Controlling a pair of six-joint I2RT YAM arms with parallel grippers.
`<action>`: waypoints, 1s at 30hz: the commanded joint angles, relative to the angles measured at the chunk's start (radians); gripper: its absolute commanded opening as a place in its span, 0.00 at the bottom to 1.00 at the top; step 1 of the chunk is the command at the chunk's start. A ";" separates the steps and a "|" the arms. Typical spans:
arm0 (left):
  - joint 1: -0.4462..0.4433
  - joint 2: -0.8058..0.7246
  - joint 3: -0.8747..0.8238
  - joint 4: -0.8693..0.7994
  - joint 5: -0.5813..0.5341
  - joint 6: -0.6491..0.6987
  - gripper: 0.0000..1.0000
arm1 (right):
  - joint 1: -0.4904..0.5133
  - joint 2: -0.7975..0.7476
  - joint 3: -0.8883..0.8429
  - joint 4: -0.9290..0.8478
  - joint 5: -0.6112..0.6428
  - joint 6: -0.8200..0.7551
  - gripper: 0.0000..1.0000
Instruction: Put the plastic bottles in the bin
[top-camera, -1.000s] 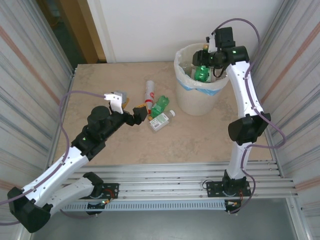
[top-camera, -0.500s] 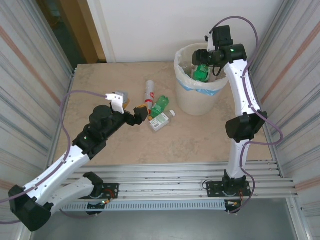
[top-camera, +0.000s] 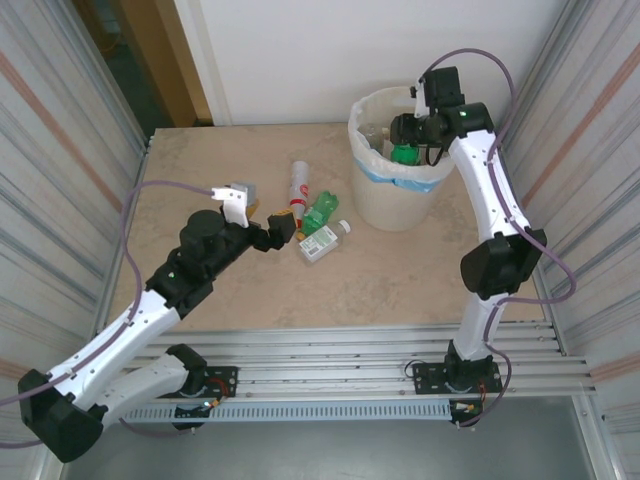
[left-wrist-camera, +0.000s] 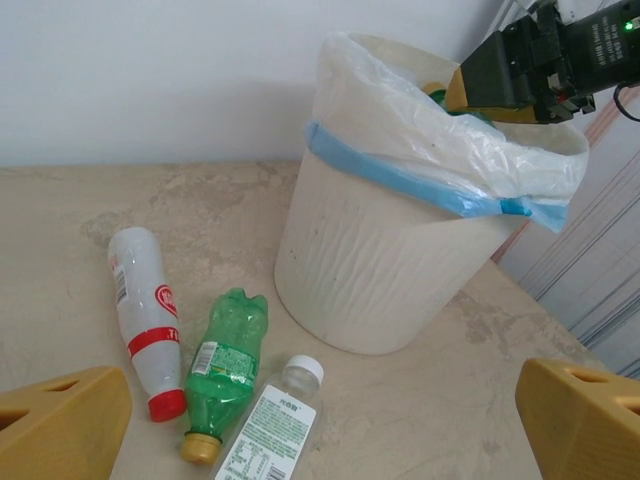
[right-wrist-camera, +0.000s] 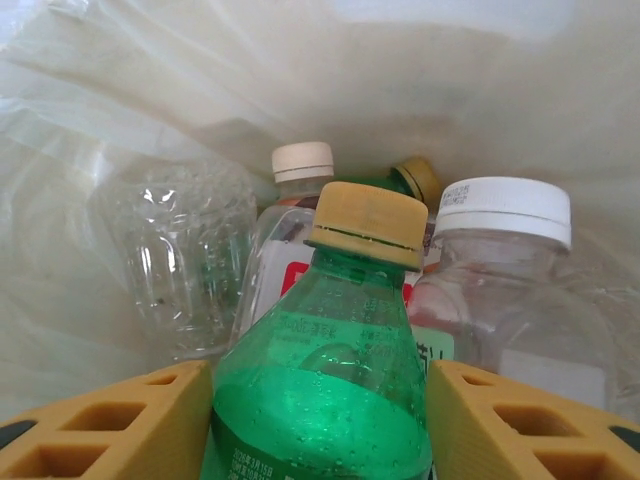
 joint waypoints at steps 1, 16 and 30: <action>0.013 0.013 0.023 -0.022 -0.032 -0.023 0.99 | -0.008 -0.055 -0.081 0.026 0.013 0.025 0.53; 0.081 0.206 0.165 -0.162 -0.049 -0.057 0.99 | -0.021 -0.028 0.118 -0.011 -0.049 -0.003 0.77; 0.182 0.648 0.490 -0.332 -0.008 -0.055 0.89 | 0.008 -0.316 -0.164 0.119 0.041 0.053 0.98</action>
